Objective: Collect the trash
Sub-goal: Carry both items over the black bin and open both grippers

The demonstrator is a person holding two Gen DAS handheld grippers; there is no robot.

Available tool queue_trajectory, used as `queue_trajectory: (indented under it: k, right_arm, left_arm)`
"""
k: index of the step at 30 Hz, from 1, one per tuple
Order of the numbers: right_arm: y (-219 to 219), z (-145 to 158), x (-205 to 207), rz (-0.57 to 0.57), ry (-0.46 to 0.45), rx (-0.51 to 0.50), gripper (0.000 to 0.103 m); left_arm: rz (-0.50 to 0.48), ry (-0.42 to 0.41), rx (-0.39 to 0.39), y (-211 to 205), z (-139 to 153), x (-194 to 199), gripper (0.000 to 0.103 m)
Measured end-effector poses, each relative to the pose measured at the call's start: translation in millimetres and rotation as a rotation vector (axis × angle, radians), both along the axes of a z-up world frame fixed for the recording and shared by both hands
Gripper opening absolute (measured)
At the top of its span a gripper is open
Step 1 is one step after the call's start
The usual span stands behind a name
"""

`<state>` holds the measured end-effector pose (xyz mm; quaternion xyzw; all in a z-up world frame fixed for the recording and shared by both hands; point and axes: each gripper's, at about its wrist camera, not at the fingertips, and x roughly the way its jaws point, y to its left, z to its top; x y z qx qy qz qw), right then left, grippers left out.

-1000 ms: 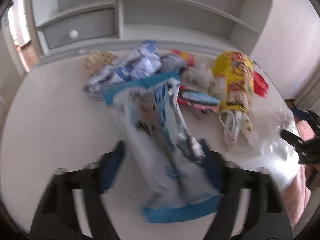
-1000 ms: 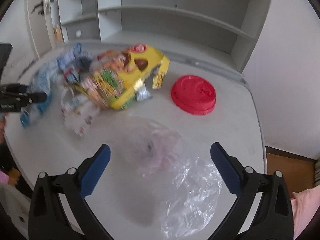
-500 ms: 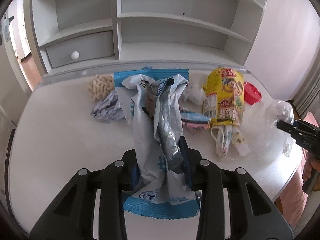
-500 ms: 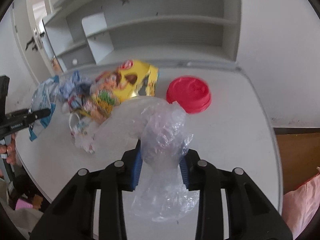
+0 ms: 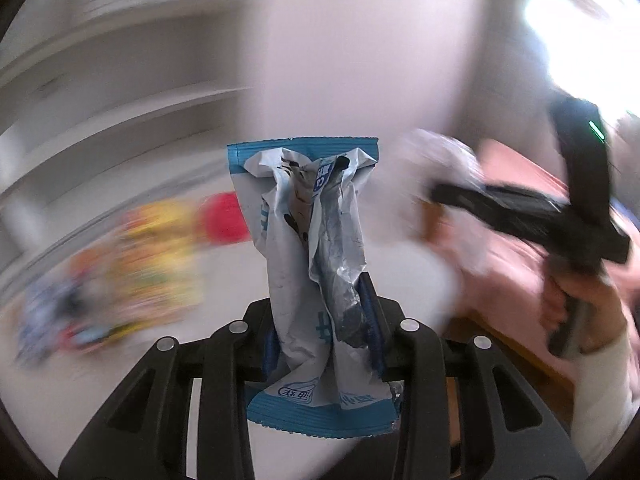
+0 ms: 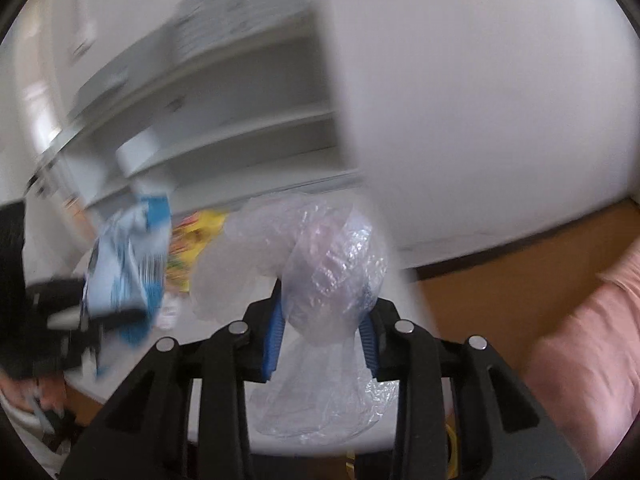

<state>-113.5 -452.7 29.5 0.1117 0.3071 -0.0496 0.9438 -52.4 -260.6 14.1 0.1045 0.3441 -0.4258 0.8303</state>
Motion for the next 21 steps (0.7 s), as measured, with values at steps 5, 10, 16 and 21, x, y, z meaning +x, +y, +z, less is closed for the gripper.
queue_trajectory:
  k: [5, 10, 16, 21]
  right_arm:
    - [-90, -33, -82, -0.251, 0.099, 0.087, 0.033]
    - [-153, -179, -102, -0.308, 0.368, 0.400, 0.033]
    - [-171, -325, -85, -0.353, 0.609, 0.650, 0.033]
    - [-168, -363, -73, -0.356, 0.642, 0.726, 0.049]
  left_arm:
    - [-0.308, 0.085, 0.065, -94, -55, -72, 0.034]
    - [-0.389, 0.240, 0.238, -160, -186, -98, 0.034]
    - [-0.292, 0.431, 0.416, -201, -315, -62, 0.034]
    - [-0.309, 0.378, 0.395, -208, -310, -81, 0.045]
